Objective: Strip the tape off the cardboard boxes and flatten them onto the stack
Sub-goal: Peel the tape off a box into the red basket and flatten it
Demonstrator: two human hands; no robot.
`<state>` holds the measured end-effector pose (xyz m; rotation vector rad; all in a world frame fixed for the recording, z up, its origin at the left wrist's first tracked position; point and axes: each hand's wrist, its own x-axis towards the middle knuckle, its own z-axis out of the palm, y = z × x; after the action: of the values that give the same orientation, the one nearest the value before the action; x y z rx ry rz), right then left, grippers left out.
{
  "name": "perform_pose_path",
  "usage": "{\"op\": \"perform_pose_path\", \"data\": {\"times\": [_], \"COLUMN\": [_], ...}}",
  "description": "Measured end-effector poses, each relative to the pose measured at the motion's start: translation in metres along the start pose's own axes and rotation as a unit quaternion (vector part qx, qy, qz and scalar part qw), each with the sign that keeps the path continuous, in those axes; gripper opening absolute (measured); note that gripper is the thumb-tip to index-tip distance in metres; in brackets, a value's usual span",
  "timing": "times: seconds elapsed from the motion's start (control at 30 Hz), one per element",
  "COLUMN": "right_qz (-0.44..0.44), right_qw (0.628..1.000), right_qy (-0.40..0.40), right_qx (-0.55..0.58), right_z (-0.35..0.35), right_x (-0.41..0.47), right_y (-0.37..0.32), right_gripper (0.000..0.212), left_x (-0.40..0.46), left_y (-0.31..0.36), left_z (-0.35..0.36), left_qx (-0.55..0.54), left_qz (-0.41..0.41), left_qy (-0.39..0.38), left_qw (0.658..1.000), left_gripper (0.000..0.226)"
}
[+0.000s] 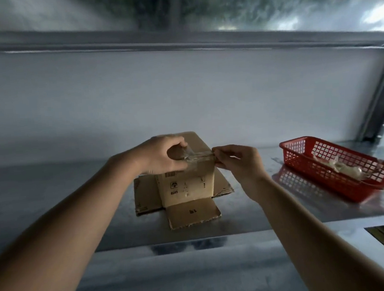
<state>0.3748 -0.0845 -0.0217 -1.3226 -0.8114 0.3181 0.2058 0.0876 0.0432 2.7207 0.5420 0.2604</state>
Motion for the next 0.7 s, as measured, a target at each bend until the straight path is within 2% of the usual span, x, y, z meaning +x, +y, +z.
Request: {"op": "perform_pose_path", "data": {"times": [0.13,0.2,0.33,0.43,0.5,0.6,0.7], "right_qz": [0.024,-0.009,-0.078,-0.140,-0.132,-0.079,-0.088], "right_qw": [0.999,0.998,0.987,0.972,0.978,0.995,0.993], "right_qy": [-0.047,-0.051,-0.040,-0.011,0.002,0.004,0.005], "right_qx": [0.004,-0.032,-0.133,-0.189,-0.162,-0.063,-0.074], "right_z": [-0.006,-0.008,-0.009,-0.010,-0.010,-0.010,-0.011], "right_x": [0.002,0.001,-0.006,-0.007,-0.004,-0.002,0.000], "right_y": [-0.001,0.006,0.019,0.021,0.024,0.027,0.028], "right_gripper": [0.019,0.021,0.040,0.032,0.026,0.027,0.016], "left_x": [-0.005,-0.006,-0.004,-0.004,-0.005,-0.006,-0.003], "left_y": [0.007,0.009,0.015,0.020,0.021,0.021,0.022], "left_z": [0.008,0.011,0.014,0.017,0.018,0.020,0.019], "left_qx": [0.000,0.002,0.000,0.019,0.024,0.015,0.006], "left_qz": [-0.009,-0.016,-0.037,-0.041,-0.041,-0.043,-0.046], "left_qy": [0.038,0.042,0.043,0.051,0.057,0.066,0.065], "left_qw": [0.999,0.999,0.998,0.998,0.997,0.997,0.997], "left_gripper": [0.071,0.068,0.067,0.067,0.067,0.067,0.067]}}
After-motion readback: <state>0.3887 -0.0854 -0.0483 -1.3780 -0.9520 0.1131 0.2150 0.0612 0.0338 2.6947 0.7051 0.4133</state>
